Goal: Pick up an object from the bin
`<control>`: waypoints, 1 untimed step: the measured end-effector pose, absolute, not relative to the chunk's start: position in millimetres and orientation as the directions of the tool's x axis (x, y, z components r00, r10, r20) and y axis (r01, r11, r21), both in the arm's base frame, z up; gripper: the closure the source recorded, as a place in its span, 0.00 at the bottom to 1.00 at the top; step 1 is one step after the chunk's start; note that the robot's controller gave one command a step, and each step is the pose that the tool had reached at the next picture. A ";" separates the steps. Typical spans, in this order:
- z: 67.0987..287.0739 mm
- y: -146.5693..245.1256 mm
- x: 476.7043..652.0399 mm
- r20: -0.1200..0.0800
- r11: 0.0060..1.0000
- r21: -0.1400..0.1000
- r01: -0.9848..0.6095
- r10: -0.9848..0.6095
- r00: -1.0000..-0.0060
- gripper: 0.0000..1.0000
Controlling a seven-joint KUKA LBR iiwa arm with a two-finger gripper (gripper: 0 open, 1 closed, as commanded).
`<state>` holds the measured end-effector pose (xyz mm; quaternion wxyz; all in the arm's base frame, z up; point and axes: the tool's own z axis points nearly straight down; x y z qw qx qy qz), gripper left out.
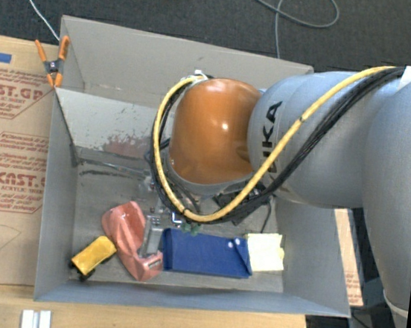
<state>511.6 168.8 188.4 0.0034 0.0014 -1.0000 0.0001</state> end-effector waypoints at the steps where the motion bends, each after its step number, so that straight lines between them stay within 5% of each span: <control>1: 193.1 167.7 513.4 -0.001 1.000 0.001 -0.001 -0.001 -1.000 0.00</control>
Offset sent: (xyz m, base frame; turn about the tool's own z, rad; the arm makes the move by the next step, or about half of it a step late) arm -0.0178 0.0754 -0.1184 -0.4911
